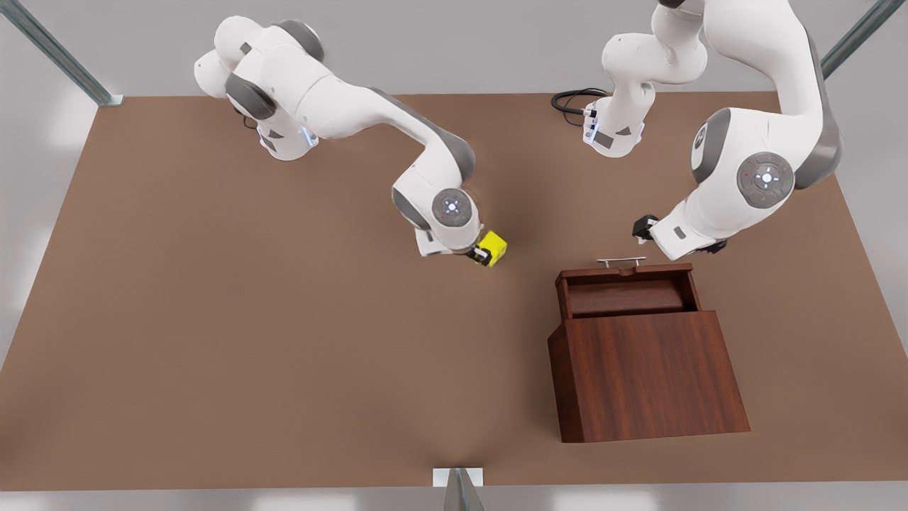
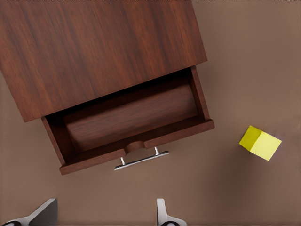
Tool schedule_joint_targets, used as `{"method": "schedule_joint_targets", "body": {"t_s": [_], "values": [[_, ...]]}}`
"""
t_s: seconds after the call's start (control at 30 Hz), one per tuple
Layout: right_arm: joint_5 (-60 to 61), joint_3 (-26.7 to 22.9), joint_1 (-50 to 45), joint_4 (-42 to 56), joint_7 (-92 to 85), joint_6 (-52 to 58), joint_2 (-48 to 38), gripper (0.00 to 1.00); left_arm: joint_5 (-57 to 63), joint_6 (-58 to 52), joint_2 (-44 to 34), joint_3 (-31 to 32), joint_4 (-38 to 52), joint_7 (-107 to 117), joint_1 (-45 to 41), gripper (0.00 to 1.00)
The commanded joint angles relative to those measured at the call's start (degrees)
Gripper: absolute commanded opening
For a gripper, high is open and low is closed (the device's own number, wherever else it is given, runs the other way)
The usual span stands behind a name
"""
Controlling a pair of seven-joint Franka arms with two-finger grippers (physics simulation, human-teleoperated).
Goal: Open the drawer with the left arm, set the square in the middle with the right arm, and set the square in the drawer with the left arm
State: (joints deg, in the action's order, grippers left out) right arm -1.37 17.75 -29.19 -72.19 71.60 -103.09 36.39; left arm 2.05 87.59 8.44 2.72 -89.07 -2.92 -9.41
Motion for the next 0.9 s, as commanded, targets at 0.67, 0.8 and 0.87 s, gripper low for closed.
{"method": "schedule_joint_targets", "body": {"t_s": [0.67,0.8,0.87], "values": [[0.05,-13.45,33.76,-18.25,-75.90,7.29,-27.08,1.00,1.90,44.41,16.26,12.40,-20.70,15.22,-20.13,1.00],[0.05,-13.36,33.68,-18.25,-75.90,7.38,-27.16,1.00,1.90,44.60,16.43,12.40,-23.69,15.22,-20.30,1.00],[-0.04,-13.27,33.68,-18.25,-75.82,7.55,-27.16,1.00,1.81,44.60,16.69,12.40,-25.10,15.31,-20.30,1.00]]}}
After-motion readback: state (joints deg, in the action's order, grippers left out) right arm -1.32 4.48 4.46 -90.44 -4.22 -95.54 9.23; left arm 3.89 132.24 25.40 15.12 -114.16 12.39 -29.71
